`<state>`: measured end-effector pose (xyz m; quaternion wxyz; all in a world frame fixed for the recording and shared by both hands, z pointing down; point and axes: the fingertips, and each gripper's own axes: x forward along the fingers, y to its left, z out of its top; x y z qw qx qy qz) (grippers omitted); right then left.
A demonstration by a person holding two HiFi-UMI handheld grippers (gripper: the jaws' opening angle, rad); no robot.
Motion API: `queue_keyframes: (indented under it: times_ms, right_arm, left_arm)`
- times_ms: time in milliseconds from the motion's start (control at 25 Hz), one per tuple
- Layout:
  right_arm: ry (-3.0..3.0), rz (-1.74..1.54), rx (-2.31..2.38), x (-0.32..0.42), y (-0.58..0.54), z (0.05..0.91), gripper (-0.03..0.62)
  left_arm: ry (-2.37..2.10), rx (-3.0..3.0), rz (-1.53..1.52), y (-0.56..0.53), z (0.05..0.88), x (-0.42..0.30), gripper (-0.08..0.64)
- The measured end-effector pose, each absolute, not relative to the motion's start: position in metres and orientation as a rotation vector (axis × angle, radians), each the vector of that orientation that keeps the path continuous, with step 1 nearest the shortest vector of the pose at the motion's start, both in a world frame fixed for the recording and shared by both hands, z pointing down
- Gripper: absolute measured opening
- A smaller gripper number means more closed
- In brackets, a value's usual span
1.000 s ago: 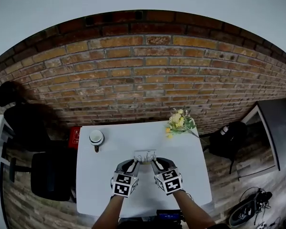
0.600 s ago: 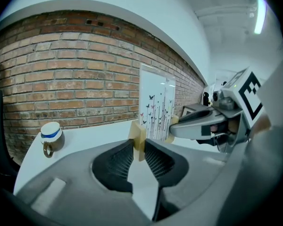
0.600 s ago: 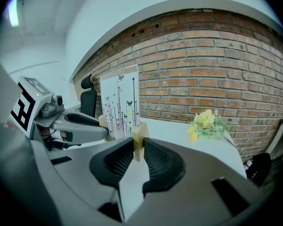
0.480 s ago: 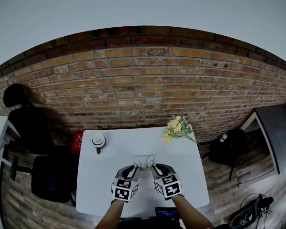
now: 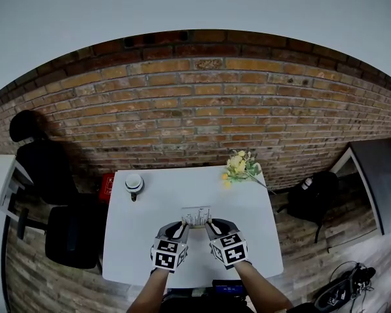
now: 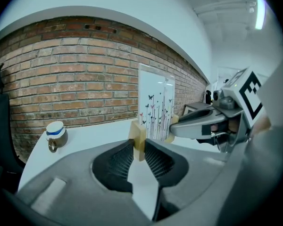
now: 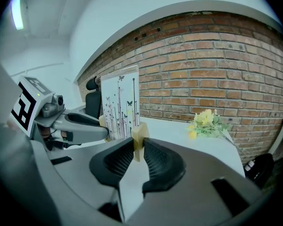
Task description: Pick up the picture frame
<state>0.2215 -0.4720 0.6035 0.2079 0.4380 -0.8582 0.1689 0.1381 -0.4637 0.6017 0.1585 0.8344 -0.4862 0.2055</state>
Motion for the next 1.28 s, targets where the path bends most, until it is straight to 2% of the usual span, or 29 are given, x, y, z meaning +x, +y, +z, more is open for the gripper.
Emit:
queue_keyframes:
  times_ms: [680,1280]
  right_arm:
    - [-2.398,0.505,1.203,0.238,-0.411,0.61,0.074]
    - [-2.352,0.513,1.271,0.162,-0.329,0.611,0.072]
  left_arm:
    - [-1.397,2.367,0.615,-0.402,0.607,0.155,0.081]
    - [-1.337,2.4,0.596,-0.324,0.61,0.078,0.081]
